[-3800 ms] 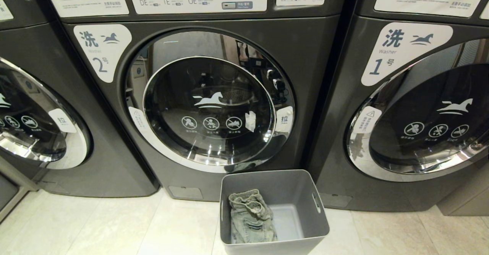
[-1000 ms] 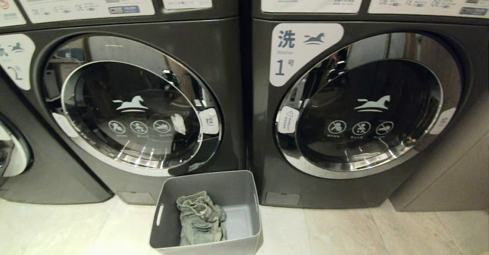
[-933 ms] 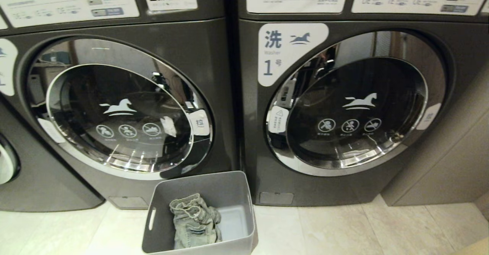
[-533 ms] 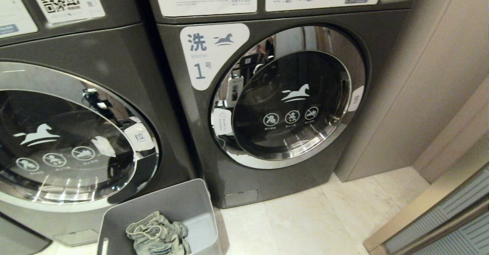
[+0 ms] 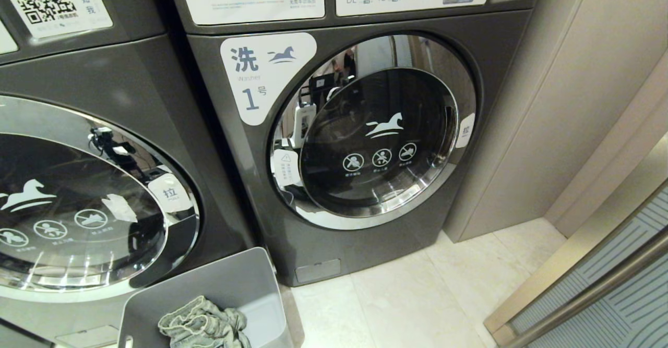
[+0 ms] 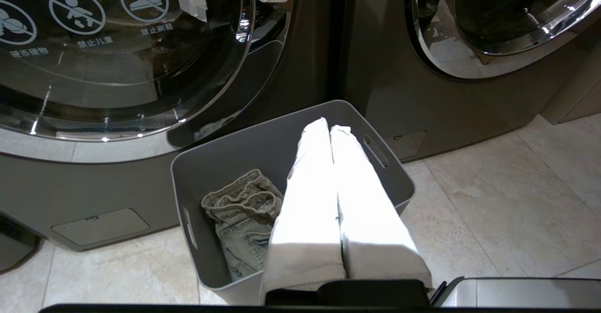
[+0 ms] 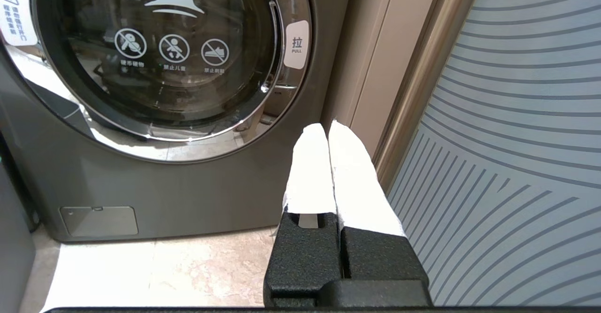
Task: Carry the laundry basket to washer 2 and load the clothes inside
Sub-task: Open the lid of the washing machine
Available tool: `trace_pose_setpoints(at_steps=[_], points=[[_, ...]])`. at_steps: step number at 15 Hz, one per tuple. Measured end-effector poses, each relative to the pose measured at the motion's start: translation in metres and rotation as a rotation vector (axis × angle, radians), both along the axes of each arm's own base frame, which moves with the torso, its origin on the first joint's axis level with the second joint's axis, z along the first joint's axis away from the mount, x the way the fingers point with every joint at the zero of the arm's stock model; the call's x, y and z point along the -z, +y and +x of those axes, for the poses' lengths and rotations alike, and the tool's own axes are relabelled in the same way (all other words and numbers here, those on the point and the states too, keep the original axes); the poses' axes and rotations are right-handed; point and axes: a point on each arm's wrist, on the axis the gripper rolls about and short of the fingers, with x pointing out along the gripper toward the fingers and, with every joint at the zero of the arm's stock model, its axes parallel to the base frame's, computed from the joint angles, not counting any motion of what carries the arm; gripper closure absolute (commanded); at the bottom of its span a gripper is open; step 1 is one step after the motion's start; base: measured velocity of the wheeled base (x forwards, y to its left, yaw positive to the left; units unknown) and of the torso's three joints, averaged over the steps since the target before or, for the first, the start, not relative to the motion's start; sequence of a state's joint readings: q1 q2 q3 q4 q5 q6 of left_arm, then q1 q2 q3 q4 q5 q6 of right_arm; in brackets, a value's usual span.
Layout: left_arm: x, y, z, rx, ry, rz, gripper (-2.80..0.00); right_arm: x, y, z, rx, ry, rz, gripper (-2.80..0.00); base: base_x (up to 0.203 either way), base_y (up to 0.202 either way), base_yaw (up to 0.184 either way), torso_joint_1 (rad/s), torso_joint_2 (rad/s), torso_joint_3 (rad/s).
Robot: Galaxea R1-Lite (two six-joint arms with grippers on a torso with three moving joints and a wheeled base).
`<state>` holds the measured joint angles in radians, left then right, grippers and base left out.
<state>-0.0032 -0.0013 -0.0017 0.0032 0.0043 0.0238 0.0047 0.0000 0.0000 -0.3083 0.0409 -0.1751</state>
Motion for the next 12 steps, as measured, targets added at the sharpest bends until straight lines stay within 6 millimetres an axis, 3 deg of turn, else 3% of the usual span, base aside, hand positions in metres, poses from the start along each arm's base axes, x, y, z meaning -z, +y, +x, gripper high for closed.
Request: trace_pose_setpoints(at_steps=[2,3,6,8,10,12], points=[[-0.005,0.0,-0.001,0.001,-0.018,0.0,0.0,0.0,0.0,0.0,0.0,0.0,0.0,0.0,0.0,0.0,0.0,0.0,0.0,0.0],[-0.019,0.0,-0.006,0.008,-0.066,0.0,0.0,0.0,0.0,0.0,0.001,0.0,0.0,0.0,0.0,0.0,0.0,0.0,0.0,0.0],[-0.086,-0.001,-0.033,0.046,-0.202,-0.001,0.0,0.0,0.0,0.0,0.001,0.0,0.0,0.0,0.0,0.0,0.0,0.0,0.0,0.0],[-0.132,-0.001,-0.04,0.068,-0.152,-0.031,0.0,0.0,0.0,0.0,0.001,0.0,0.0,0.0,0.0,0.0,0.0,0.0,0.0,0.0],[-0.153,-0.001,-0.02,0.08,0.028,-0.096,0.0,0.0,0.0,0.0,0.001,0.0,0.0,0.0,0.0,0.0,0.0,0.0,0.0,0.0],[-0.151,-0.002,0.014,0.088,0.226,-0.176,0.0,0.0,0.0,0.0,0.0,0.0,0.0,0.0,0.0,0.0,0.0,0.0,0.0,0.0]])
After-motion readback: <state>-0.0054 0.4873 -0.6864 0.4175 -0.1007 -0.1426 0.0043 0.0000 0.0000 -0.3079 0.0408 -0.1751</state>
